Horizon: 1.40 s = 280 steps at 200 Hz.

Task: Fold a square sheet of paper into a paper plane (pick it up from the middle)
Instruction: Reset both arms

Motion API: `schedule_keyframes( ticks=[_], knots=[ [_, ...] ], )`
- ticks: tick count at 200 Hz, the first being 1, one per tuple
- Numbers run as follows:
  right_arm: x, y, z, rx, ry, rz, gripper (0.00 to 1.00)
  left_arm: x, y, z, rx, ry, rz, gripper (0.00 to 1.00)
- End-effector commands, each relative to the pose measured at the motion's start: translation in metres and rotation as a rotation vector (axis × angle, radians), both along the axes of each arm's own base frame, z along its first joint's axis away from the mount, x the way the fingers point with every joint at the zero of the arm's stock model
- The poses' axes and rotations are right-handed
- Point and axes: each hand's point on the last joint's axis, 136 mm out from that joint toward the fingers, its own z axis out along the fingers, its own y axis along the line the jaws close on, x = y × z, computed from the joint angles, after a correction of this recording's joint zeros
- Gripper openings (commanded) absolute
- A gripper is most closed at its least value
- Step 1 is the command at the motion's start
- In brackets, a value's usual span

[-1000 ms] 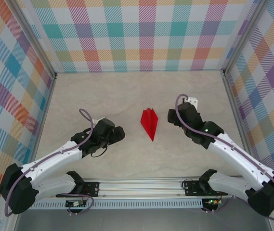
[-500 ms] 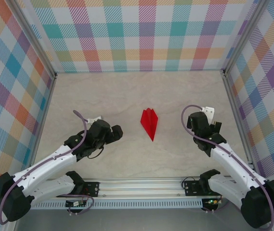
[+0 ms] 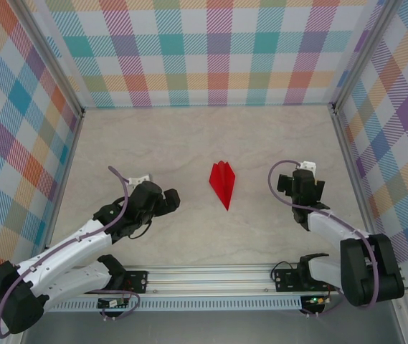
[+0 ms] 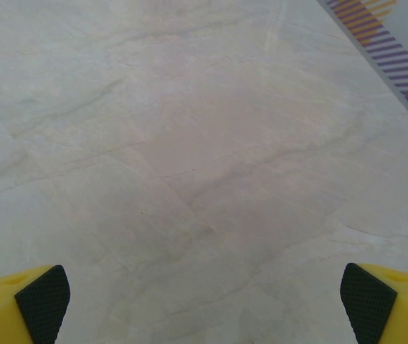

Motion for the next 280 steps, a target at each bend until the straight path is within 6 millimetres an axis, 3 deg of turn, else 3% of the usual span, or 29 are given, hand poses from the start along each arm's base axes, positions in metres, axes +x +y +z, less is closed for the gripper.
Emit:
schedule_keyframes(
  ticks=[1, 35, 53, 98, 170, 198, 216, 226, 280],
  knots=[
    [0.025, 0.012, 0.025, 0.068, -0.154, 0.092, 1.00, 0.003, 0.013, 0.004, 0.059, -0.036, 0.023, 1.00],
    [0.045, 0.025, 0.030, 0.060, -0.190, 0.189, 0.98, 0.015, 0.024, 0.008, 0.116, -0.123, 0.063, 1.00],
    [0.044, 0.034, 0.032, 0.059, -0.202, 0.251, 0.98, 0.025, 0.032, 0.011, 0.166, -0.179, 0.096, 1.00],
    [0.043, 0.022, 0.033, 0.038, -0.218, 0.226, 0.99, 0.047, 0.047, 0.021, 0.195, -0.246, 0.156, 1.00],
    [0.056, 0.043, 0.007, 0.062, -0.233, 0.362, 0.99, 0.046, 0.081, 0.005, 0.218, -0.211, 0.200, 1.00],
    [0.058, 0.040, 0.004, 0.079, -0.199, 0.348, 1.00, 0.046, 0.092, 0.001, 0.232, -0.234, 0.221, 1.00],
    [0.063, 0.018, 0.004, 0.098, -0.191, 0.224, 1.00, 0.053, 0.098, 0.001, 0.252, -0.270, 0.230, 1.00],
    [0.062, 0.015, 0.004, 0.095, -0.192, 0.211, 1.00, 0.057, 0.102, 0.002, 0.293, -0.279, 0.224, 1.00],
    [0.062, 0.015, 0.004, 0.095, -0.191, 0.210, 1.00, 0.080, 0.158, -0.003, 0.463, -0.178, 0.354, 1.00]
  ],
)
